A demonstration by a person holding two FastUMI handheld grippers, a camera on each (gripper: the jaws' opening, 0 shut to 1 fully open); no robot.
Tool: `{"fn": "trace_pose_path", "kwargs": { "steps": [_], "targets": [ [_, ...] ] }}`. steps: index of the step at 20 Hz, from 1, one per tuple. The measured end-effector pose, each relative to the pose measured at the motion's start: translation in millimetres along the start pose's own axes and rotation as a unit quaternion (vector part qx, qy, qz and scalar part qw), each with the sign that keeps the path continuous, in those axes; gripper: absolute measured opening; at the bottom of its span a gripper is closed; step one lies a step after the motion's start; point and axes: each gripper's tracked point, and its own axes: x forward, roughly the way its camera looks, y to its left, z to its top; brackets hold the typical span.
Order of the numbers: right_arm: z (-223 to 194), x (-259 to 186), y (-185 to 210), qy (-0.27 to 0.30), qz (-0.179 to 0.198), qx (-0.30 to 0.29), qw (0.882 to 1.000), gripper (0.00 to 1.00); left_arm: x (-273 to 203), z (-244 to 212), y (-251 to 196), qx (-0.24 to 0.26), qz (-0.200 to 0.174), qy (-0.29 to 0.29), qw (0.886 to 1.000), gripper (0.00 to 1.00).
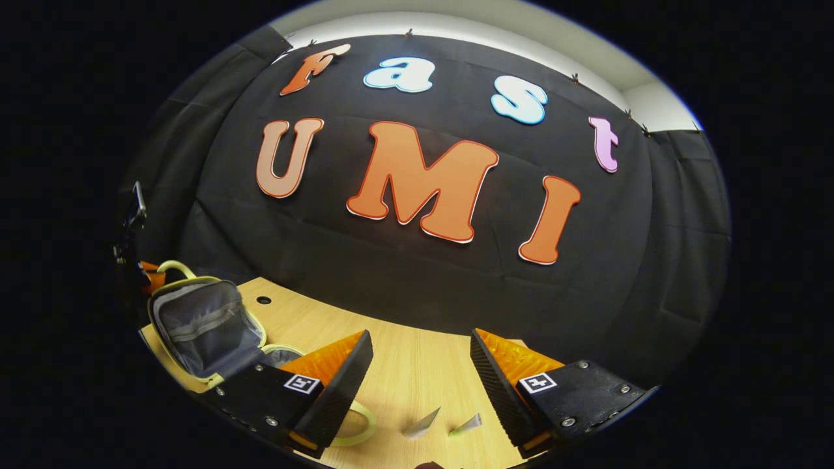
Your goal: First open the suitcase, pack the skin care products into it, and then close the suitcase.
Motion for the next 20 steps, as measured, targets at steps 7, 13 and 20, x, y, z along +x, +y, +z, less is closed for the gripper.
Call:
{"fn": "trace_pose_path", "kwargs": {
  "steps": [7,13,20],
  "targets": [
    [-15,8,-15,0.015,0.0,0.004,1.0,0.95,13,-35,13,0.046,0.06,0.024,0.997,0.26],
    [-47,10,-45,0.029,0.013,0.012,0.999,0.95,-30,43,-108,0.016,-0.022,-0.037,0.999,0.85],
    [-100,15,-88,0.059,0.036,0.022,0.997,0.95,-68,104,-285,0.011,-0.134,-0.07,0.989,0.99]
  ]
}}
